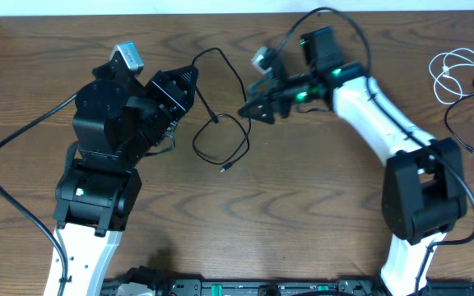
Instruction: Untangle cables
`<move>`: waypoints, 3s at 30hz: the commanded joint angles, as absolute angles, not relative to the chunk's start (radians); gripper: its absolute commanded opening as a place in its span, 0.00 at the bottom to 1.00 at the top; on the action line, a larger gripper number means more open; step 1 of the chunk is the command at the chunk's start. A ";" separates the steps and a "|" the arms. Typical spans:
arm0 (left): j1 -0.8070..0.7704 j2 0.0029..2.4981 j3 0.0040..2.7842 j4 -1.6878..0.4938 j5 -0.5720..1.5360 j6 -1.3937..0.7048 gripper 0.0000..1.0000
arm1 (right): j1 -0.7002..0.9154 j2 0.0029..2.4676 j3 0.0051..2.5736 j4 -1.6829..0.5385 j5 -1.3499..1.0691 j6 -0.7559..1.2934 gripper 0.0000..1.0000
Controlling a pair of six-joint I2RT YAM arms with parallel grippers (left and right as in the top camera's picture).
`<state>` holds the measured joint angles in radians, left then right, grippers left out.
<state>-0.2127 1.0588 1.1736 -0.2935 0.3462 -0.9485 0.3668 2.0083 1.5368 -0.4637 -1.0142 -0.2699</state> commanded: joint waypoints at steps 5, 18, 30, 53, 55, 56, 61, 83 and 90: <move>-0.208 1.056 1.179 -0.265 0.358 -1.061 0.07 | 0.433 1.998 1.473 -0.319 -0.783 0.009 0.22; -0.208 1.065 1.179 -0.313 0.347 -1.018 0.29 | 0.083 1.681 1.538 -0.361 -0.822 0.320 0.01; -0.208 1.098 1.178 -0.358 0.348 -1.018 0.48 | -0.484 1.545 1.707 -0.511 -0.781 0.350 0.01; -0.208 1.145 1.178 -0.448 0.348 -0.650 0.53 | -0.655 1.700 1.707 -0.788 -0.660 0.253 0.99; -0.208 1.146 1.178 -0.491 0.347 -0.552 0.58 | -0.635 1.665 1.707 -0.889 -0.661 0.253 0.99; -0.208 1.147 1.178 -0.502 0.346 -0.520 0.62 | -0.624 1.654 1.707 -0.921 -0.661 0.252 0.99; -0.208 1.162 1.178 -0.607 0.175 -0.483 0.81 | -0.502 1.601 1.707 -1.075 -0.687 0.160 0.99; -0.208 1.326 1.177 -0.767 0.122 -0.490 0.98 | 0.154 1.320 1.805 -1.337 -0.200 0.028 0.99; -0.208 1.326 1.177 -0.767 0.122 -0.491 0.99 | 0.151 1.234 1.804 -1.379 -0.042 -0.016 0.99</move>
<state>-0.2111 1.3205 1.1736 -0.7616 0.1425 -0.4995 0.1482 1.2518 1.7947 -1.3849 -0.1612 0.0143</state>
